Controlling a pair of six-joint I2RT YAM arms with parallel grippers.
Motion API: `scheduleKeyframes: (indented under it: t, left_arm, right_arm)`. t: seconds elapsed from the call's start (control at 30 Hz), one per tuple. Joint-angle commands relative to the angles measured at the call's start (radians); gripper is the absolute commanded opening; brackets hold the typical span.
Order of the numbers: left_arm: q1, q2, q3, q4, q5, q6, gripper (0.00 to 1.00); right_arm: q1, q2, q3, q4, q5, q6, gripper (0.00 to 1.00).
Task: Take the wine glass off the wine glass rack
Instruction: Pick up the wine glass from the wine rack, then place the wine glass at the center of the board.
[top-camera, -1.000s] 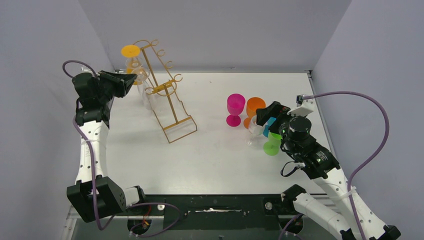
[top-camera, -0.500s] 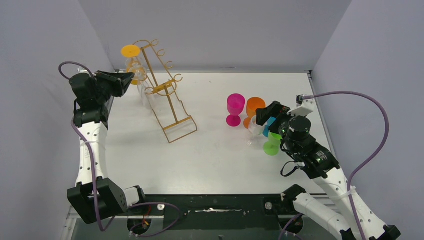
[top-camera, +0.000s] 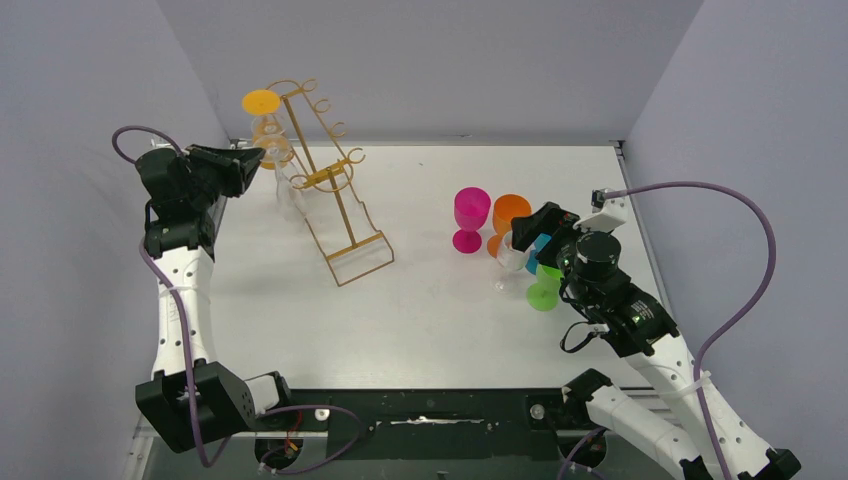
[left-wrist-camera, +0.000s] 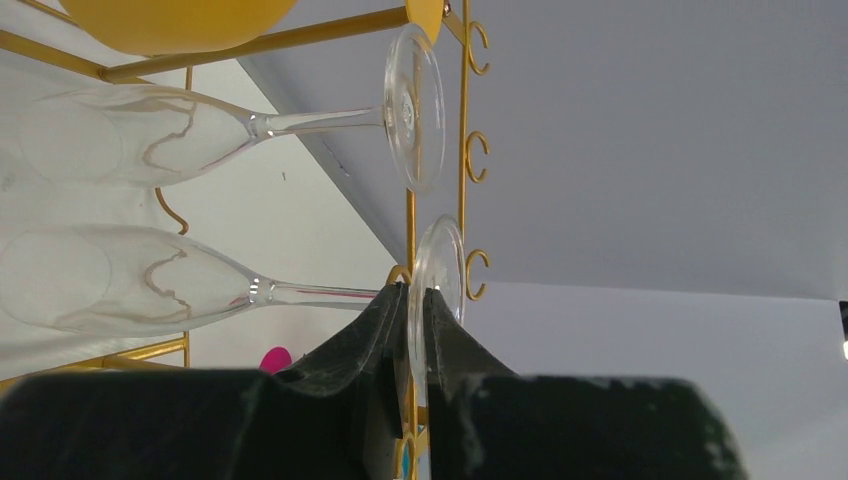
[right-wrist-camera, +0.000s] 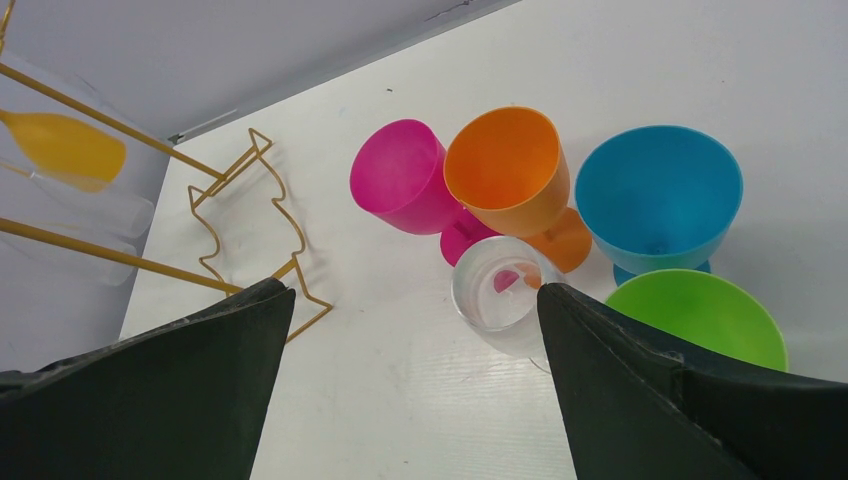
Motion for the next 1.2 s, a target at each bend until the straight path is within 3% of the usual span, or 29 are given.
scheduleKeyframes:
  t: [0.0,0.27,0.53,0.7,0.87,1.17]
  left_arm:
    - [0.010,-0.041,0.078,0.008,-0.037,0.042,0.00]
    - [0.010,-0.055,0.089,-0.022,-0.062,0.072,0.00]
    - [0.007,-0.129,0.153,-0.269,-0.351,0.262,0.00]
    - [-0.025,-0.187,0.046,-0.319,-0.483,0.289,0.00]
    - [-0.055,-0.230,-0.084,-0.298,-0.465,0.291,0.00]
    - [-0.258,-0.391,-0.229,-0.384,-0.493,0.483,0.00]
  right_arm:
    - [-0.001,0.003,0.021,0.025,0.014,0.011,0.98]
    - [-0.001,0.014,0.020,0.029,0.006,0.020,0.98]
    - [0.000,0.017,0.020,0.039,0.006,0.019,0.98]
    - [-0.001,0.028,0.012,0.052,0.000,0.027,0.98]
    - [-0.001,0.046,0.010,0.071,-0.011,0.028,0.98]
    - [0.000,0.067,0.012,0.090,-0.018,0.032,0.98]
